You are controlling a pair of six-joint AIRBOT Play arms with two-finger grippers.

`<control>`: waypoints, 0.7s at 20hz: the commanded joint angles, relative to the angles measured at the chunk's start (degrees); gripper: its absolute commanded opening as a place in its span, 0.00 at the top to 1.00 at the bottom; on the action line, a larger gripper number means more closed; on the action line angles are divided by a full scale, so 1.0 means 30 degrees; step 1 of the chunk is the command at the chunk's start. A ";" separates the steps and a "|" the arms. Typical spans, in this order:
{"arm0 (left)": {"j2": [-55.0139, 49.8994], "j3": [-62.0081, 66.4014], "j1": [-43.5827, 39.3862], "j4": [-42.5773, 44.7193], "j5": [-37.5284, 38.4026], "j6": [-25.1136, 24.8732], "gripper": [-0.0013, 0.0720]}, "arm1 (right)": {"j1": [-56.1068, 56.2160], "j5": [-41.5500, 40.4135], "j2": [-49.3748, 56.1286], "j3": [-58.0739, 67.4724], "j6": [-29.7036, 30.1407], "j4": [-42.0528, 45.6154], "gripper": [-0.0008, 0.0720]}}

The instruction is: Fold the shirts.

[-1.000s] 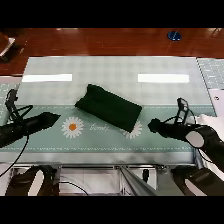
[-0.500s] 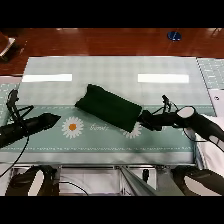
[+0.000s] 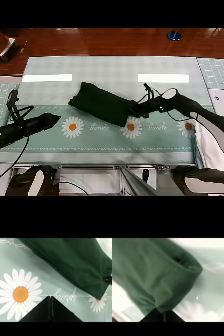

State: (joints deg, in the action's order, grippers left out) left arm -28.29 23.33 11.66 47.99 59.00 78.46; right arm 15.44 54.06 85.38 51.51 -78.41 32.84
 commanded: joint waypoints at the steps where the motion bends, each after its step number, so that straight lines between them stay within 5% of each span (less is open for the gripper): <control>1: -0.0015 -0.0007 -0.0007 0.0015 -0.0015 -0.0007 0.96 | 0.0226 0.1967 -0.0124 0.3213 0.0838 0.1122 0.96; 5: -0.0124 -0.0007 -0.0007 0.0022 -0.0109 -0.0474 0.96 | -0.0823 0.5442 -0.1887 0.8306 -0.0051 0.3308 0.96; 8: -0.0117 -0.0007 -0.0007 0.0007 -0.0146 -0.0503 0.96 | -0.2980 0.7293 -0.3009 1.1744 -0.2769 0.7082 0.96; 14: -0.0117 -0.0007 -0.0007 0.0000 -0.0153 -0.0495 0.96 | -0.8699 1.2896 -0.3621 1.6189 -0.4240 0.9020 0.96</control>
State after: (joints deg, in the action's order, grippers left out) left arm -28.60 23.33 11.66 48.01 58.61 76.97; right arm -3.31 83.20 75.35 93.65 -88.25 55.83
